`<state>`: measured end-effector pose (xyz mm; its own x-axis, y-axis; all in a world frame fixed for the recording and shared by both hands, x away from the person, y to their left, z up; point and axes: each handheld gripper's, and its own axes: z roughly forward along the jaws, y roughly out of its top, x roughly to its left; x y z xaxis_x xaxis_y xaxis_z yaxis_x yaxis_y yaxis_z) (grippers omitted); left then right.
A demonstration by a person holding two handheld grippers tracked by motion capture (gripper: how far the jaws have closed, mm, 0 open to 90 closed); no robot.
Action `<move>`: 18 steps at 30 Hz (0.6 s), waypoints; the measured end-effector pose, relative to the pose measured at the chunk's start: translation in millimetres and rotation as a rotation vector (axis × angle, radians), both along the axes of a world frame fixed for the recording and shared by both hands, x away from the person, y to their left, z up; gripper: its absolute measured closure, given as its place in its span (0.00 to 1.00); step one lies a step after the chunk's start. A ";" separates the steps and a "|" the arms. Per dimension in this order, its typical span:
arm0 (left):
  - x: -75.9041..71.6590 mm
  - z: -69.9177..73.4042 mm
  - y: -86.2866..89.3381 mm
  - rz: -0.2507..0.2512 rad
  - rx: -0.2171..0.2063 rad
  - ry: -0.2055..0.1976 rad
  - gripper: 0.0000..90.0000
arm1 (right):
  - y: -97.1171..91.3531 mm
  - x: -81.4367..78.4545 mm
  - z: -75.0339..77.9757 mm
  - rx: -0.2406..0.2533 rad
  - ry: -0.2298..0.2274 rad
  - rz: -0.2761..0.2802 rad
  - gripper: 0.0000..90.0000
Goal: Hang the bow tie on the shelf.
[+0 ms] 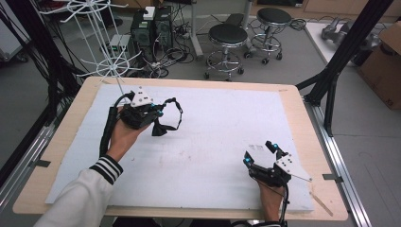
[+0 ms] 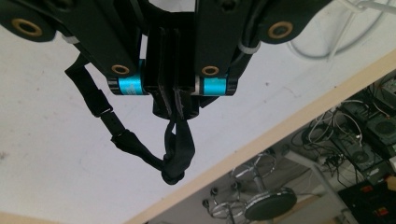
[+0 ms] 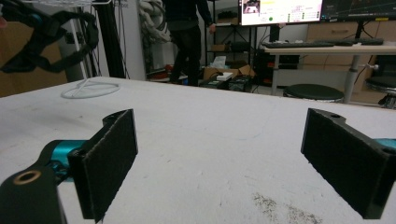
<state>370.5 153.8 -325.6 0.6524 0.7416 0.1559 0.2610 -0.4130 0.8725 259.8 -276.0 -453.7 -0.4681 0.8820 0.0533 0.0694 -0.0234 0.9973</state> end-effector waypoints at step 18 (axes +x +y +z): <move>-14.2 36.0 52.0 0.097 -0.149 -0.146 0.95 | 0.1 0.1 -0.1 -0.008 -0.002 -0.003 0.11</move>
